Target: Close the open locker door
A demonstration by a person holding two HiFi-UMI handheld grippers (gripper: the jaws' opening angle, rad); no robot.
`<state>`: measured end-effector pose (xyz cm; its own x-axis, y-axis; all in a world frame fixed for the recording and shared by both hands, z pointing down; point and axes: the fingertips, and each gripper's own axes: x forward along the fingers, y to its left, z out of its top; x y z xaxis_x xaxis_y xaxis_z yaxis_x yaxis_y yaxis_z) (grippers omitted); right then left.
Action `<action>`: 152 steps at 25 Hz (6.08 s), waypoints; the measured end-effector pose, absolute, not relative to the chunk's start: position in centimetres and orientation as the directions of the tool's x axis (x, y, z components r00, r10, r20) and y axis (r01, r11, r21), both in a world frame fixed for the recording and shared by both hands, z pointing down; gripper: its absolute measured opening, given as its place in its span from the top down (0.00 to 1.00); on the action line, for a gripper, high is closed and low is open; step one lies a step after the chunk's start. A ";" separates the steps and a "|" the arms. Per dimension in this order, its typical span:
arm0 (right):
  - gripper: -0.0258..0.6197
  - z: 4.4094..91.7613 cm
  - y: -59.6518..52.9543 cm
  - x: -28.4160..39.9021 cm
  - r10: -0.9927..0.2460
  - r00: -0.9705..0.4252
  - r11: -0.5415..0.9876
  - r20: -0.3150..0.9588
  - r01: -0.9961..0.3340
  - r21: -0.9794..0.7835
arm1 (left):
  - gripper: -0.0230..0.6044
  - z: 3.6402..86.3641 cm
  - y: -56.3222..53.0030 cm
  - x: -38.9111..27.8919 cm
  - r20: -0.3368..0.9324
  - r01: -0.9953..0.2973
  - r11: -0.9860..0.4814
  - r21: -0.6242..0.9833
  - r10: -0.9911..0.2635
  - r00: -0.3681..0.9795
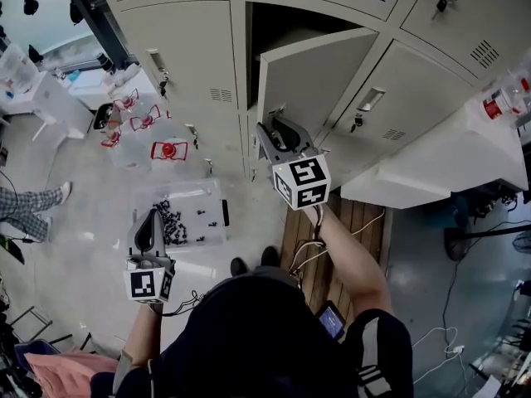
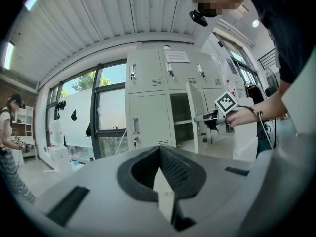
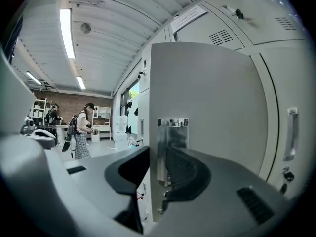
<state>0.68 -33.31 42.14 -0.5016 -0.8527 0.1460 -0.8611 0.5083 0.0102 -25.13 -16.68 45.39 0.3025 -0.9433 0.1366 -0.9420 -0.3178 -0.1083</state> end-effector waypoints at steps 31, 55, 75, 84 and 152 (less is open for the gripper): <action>0.82 42.1 -42.6 -1.4 -0.930 -0.332 0.341 0.157 -0.940 0.029 | 0.96 43.0 -20.8 -23.0 0.036 -0.910 -0.406 -0.088 -0.914 0.404; 0.84 42.1 -47.1 -0.9 -0.951 -0.264 0.272 0.159 -0.962 0.034 | 0.96 41.8 -25.9 -16.6 -0.004 -0.831 -0.552 -0.063 -0.833 0.554; 0.85 42.1 -49.8 -0.1 -0.962 -0.213 0.221 0.170 -0.975 0.028 | 0.96 41.0 -26.6 -16.0 -0.014 -0.826 -0.560 -0.066 -0.827 0.562; 0.85 42.2 -49.9 -0.1 -0.961 -0.216 0.222 0.171 -0.975 0.021 | 0.96 40.9 -26.7 -15.6 -0.018 -0.824 -0.563 -0.065 -0.825 0.565; 0.90 43.0 -49.1 0.4 -0.968 -0.168 0.185 0.189 -0.979 0.079 | 0.96 40.7 -25.6 -16.0 -0.008 -0.834 -0.545 -0.083 -0.837 0.547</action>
<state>0.35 -49.10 42.95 -0.1679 -0.9675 0.1890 -0.9795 0.1854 0.0789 -16.01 -25.64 40.75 0.5475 -0.8368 -0.0085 -0.8343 -0.5450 -0.0827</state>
